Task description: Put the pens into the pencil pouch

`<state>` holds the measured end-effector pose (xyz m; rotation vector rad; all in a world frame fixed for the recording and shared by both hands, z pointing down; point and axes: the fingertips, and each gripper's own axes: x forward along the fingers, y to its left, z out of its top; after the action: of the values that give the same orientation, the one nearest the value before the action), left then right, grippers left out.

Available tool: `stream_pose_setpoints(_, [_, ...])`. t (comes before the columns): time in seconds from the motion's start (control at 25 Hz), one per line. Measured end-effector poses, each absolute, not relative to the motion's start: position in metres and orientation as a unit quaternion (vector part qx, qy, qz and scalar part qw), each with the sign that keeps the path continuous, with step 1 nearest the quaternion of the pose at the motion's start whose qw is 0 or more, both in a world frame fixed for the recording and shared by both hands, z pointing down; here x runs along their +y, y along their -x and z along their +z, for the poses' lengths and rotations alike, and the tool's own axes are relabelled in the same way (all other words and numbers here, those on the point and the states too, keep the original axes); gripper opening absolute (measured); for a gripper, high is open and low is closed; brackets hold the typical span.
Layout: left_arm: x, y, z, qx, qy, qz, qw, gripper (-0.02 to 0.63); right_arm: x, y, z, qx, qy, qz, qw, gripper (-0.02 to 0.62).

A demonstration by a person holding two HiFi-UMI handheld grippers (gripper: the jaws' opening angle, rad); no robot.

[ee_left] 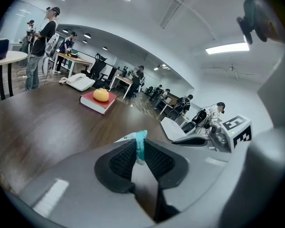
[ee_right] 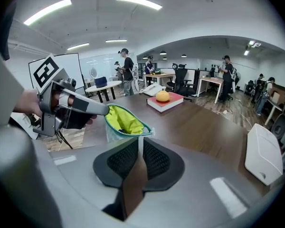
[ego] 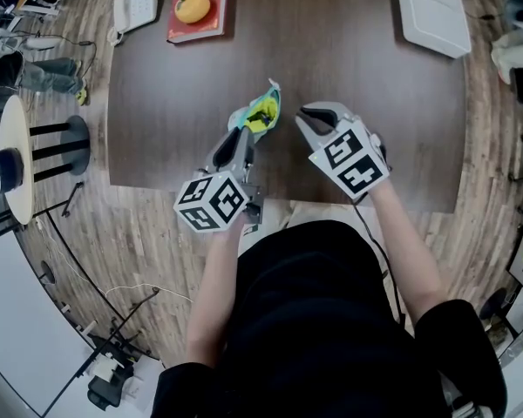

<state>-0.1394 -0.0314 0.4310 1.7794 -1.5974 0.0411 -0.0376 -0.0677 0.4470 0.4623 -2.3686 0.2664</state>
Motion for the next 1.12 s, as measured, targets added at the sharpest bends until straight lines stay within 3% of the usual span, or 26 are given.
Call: stream_pose_setpoints(1.12, [-0.052, 0.163, 0.381, -0.523, -0.778, -0.018, 0.348, 0.044, -0.055, 0.037, 0.377, -0.883, -0.357, 0.090, 0.292, 0.009])
